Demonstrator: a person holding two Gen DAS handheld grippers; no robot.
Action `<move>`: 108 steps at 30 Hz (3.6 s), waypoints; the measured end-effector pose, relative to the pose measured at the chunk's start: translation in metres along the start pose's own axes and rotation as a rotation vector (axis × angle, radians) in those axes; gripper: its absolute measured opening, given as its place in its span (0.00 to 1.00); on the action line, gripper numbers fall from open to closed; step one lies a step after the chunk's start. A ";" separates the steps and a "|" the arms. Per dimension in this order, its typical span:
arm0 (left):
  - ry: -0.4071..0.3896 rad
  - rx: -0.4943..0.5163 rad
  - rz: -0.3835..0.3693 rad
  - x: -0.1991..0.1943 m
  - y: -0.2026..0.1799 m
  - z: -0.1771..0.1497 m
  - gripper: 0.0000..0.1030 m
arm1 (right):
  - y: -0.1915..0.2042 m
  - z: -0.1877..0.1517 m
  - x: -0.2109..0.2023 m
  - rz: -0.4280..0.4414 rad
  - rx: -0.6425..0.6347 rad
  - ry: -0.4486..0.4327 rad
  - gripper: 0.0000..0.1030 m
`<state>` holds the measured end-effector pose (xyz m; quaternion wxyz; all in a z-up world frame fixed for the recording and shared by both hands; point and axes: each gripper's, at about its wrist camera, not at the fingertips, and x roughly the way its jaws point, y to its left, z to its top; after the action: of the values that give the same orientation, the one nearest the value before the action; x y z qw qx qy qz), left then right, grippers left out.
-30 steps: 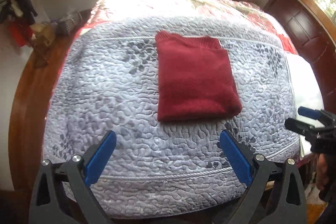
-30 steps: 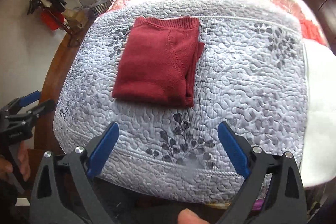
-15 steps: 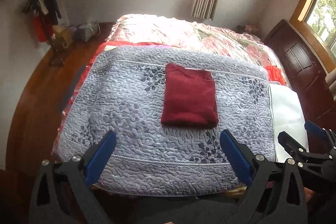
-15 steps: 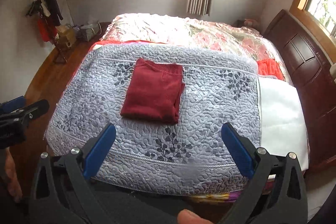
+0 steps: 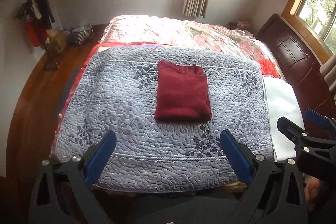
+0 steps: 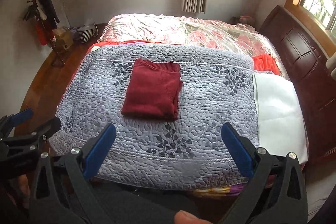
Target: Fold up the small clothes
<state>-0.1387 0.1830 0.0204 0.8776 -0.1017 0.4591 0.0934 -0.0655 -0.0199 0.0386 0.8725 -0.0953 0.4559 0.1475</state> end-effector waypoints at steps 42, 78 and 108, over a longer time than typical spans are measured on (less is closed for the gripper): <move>0.004 0.008 0.018 0.019 -0.007 0.026 0.96 | 0.001 0.018 0.024 -0.006 -0.015 0.014 0.97; 0.008 0.019 -0.010 0.026 -0.005 0.035 0.96 | -0.002 0.028 0.025 -0.010 0.010 -0.003 0.97; 0.023 0.030 -0.012 0.030 -0.010 0.038 0.96 | -0.005 0.030 0.039 0.002 0.022 0.028 0.97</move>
<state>-0.0896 0.1859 0.0174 0.8742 -0.0926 0.4698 0.0800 -0.0198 -0.0085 0.0241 0.8669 -0.0874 0.4697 0.1422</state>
